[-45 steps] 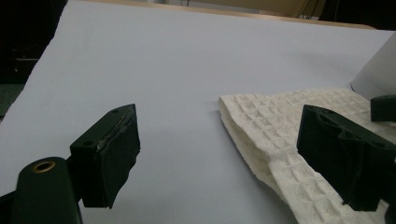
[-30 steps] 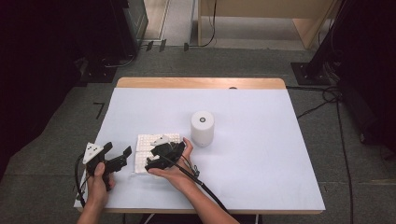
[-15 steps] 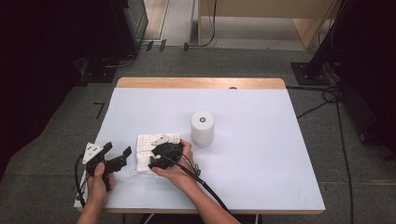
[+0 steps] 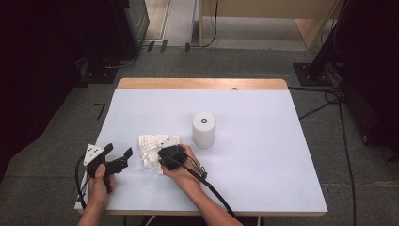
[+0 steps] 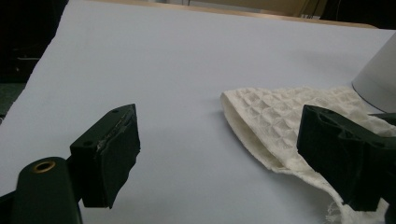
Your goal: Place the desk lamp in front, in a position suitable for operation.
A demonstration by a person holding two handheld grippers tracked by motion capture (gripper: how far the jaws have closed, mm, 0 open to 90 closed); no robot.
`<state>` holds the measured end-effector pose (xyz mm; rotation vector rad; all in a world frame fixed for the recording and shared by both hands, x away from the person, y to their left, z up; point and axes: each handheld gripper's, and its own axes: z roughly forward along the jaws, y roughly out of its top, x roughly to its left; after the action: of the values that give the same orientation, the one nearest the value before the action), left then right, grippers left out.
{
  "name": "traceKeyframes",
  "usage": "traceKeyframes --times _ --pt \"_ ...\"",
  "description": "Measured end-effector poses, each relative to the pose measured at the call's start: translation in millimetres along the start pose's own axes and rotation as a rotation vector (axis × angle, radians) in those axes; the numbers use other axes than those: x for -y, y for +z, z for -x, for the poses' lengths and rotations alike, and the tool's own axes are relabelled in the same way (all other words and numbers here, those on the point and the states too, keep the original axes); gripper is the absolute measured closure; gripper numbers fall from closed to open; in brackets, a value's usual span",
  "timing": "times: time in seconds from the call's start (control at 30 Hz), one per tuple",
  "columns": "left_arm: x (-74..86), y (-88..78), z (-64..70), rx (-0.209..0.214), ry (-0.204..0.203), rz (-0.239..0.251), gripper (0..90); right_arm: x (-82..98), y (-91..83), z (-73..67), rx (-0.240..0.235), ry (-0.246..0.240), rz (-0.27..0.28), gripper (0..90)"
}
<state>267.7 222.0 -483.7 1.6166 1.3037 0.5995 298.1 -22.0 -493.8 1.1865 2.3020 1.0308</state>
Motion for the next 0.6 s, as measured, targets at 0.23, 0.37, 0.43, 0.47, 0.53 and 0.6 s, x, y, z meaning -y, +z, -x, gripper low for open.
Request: traceKeyframes --times 0.23,0.37,0.43,0.47,0.53,0.6 --pt "-0.2 -0.1 -0.6 0.003 -0.003 0.001 13.6 1.6 -1.2 1.7 -0.015 0.019 0.018 82.0" --pt "-0.5 -0.3 -1.3 0.004 -0.003 0.001 13.5 2.6 -3.0 4.4 -0.027 0.026 0.031 82.6" --pt "-0.5 -0.2 -1.5 0.005 -0.006 0.004 13.5 3.1 -4.4 6.0 -0.03 0.033 0.043 82.7" --pt "-0.5 -0.1 -1.5 0.005 -0.006 0.005 13.5 3.4 -6.8 8.2 -0.04 0.044 0.058 82.7" --pt "-0.5 -0.2 -1.5 0.005 -0.004 0.005 13.5 3.3 -9.0 9.2 -0.043 0.049 0.068 82.7" --pt "-0.5 -0.2 -1.4 0.004 -0.004 0.005 13.5 2.3 -14.6 11.7 -0.049 0.052 0.094 82.7"
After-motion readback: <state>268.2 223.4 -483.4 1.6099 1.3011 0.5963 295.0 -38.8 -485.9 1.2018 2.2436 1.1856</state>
